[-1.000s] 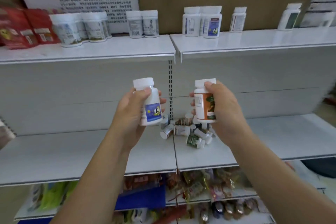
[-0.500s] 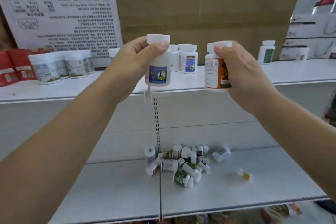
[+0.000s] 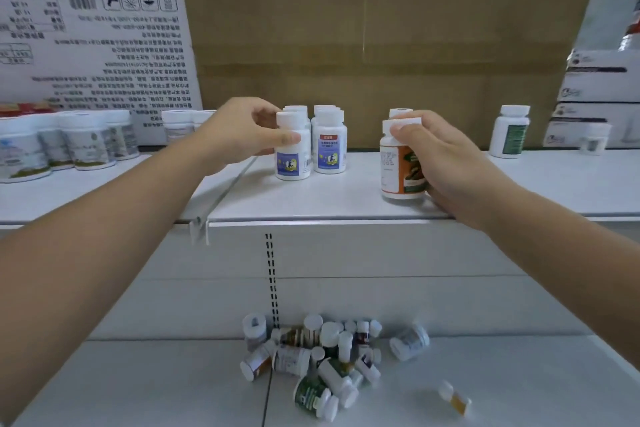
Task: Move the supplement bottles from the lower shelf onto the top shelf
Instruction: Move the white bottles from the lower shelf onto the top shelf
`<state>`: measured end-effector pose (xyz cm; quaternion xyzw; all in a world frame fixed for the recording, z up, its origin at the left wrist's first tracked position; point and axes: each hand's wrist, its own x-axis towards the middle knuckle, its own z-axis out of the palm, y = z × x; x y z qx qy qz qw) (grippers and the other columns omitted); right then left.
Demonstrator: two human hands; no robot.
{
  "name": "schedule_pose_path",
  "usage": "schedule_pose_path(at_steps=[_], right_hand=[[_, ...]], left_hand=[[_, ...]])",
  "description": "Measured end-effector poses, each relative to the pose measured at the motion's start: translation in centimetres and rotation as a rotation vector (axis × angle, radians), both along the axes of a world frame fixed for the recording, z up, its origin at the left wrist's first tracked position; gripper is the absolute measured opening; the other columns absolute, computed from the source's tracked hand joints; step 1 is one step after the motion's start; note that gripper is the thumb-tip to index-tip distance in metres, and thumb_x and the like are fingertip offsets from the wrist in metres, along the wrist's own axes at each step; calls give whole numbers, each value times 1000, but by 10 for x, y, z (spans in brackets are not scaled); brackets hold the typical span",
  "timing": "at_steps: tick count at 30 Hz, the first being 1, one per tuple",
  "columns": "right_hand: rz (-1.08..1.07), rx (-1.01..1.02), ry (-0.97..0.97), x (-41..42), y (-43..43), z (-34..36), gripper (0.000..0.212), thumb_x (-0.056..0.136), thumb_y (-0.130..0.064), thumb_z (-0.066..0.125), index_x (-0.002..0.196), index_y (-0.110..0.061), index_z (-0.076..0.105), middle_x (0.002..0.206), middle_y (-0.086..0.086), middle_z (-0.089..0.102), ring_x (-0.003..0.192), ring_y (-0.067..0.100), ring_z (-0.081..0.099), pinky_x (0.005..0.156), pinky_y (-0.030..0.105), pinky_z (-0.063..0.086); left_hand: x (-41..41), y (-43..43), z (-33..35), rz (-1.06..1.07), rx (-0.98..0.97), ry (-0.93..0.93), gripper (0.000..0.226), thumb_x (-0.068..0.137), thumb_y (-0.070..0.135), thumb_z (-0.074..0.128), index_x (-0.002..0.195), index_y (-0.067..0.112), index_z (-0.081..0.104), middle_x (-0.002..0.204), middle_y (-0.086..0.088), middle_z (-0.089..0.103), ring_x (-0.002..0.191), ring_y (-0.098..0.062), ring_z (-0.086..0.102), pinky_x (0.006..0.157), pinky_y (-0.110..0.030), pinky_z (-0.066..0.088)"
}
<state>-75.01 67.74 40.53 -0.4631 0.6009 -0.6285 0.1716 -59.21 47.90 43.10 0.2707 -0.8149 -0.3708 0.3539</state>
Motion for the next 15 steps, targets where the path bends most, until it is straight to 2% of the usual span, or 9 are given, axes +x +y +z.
schedule_pose_path(at_steps=[4,6,9,12,13,15], right_hand=[[11,5,-9,-5,1,-3,10,97,-33,50,102,-30,57,97,-3,63,93,13,61,93,34,48],[10,3,-35,-5,1,-3,12,97,-31,50,106,-28,57,99,-3,64,95,14,61,95,36,47],[-4,7,-48,-4,1,-2,15,97,-31,51,109,-26,57,102,-1,63,99,15,61,97,37,47],[-6,10,-51,-4,1,-2,18,96,-30,52,113,-23,56,103,-2,63,97,12,61,90,31,49],[-5,13,-59,-4,1,-1,19,96,-30,52,113,-23,56,103,-3,63,97,11,61,86,28,48],[1,17,-83,-6,1,1,20,95,-28,53,113,-20,56,105,0,63,99,13,61,83,29,48]], left_hand=[[-1,-8,-9,66,-175,-159,44,68,11,86,107,12,66,98,0,73,93,-18,70,94,-42,53],[-3,-9,-12,101,-219,-231,44,69,17,86,107,14,63,100,2,72,93,-17,69,93,-40,53],[3,-4,-7,179,-298,-416,34,73,38,81,95,15,67,95,0,73,90,-21,68,87,-41,55],[16,11,2,224,-405,-541,39,76,51,73,88,14,71,89,-9,71,87,-27,65,74,-37,50],[20,17,3,195,-434,-547,37,77,52,72,89,17,70,88,-6,70,86,-24,64,73,-35,48],[25,32,4,34,-446,-556,33,79,52,70,98,25,67,93,5,68,88,-15,63,81,-34,49]])
